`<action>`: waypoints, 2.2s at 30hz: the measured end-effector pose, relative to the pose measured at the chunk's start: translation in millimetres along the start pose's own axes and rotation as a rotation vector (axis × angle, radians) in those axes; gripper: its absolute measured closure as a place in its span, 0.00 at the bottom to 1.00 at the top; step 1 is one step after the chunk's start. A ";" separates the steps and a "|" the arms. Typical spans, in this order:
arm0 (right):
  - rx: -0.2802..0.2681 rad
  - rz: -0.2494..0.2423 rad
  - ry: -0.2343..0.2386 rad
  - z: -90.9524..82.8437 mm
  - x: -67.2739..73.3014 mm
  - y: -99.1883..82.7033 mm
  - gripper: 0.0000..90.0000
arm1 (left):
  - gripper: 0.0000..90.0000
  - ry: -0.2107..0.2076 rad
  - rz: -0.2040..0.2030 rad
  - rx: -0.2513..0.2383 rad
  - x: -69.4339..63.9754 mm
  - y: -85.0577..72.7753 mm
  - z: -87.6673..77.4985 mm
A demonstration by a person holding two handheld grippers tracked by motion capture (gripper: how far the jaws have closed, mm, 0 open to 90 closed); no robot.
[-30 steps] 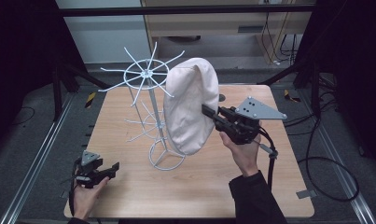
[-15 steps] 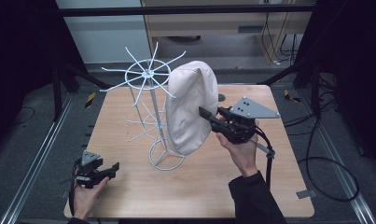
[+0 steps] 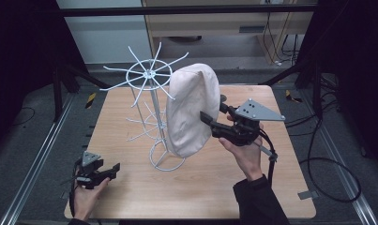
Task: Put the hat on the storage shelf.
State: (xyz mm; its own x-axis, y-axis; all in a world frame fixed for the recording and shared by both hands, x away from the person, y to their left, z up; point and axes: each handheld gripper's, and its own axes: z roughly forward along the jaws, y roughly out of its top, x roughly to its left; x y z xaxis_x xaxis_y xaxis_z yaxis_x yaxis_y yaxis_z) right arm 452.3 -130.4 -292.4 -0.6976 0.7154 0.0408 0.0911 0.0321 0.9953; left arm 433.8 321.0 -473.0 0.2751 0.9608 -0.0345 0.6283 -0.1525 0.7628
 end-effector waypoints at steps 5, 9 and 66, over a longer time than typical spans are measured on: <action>-0.012 0.005 -0.004 -7.0 0.6 -0.8 0.36 | 0.32 0.000 0.003 0.004 0.1 0.0 -0.1; -0.022 0.012 -0.005 -15.7 0.7 -4.1 0.30 | 0.32 0.001 0.003 0.004 0.1 0.0 0.0; 0.349 0.093 -0.374 -62.7 -84.6 -148.8 0.11 | 0.34 0.012 0.012 -0.020 0.9 -1.1 -0.8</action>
State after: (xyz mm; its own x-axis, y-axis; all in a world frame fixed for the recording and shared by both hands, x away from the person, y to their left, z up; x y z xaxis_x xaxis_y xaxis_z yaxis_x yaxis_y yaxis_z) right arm 453.2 -239.4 -438.5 -0.3791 0.9249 0.0301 0.4168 0.1417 0.8979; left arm 432.7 322.3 -473.4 0.2742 0.9615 -0.0178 0.6101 -0.1596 0.7761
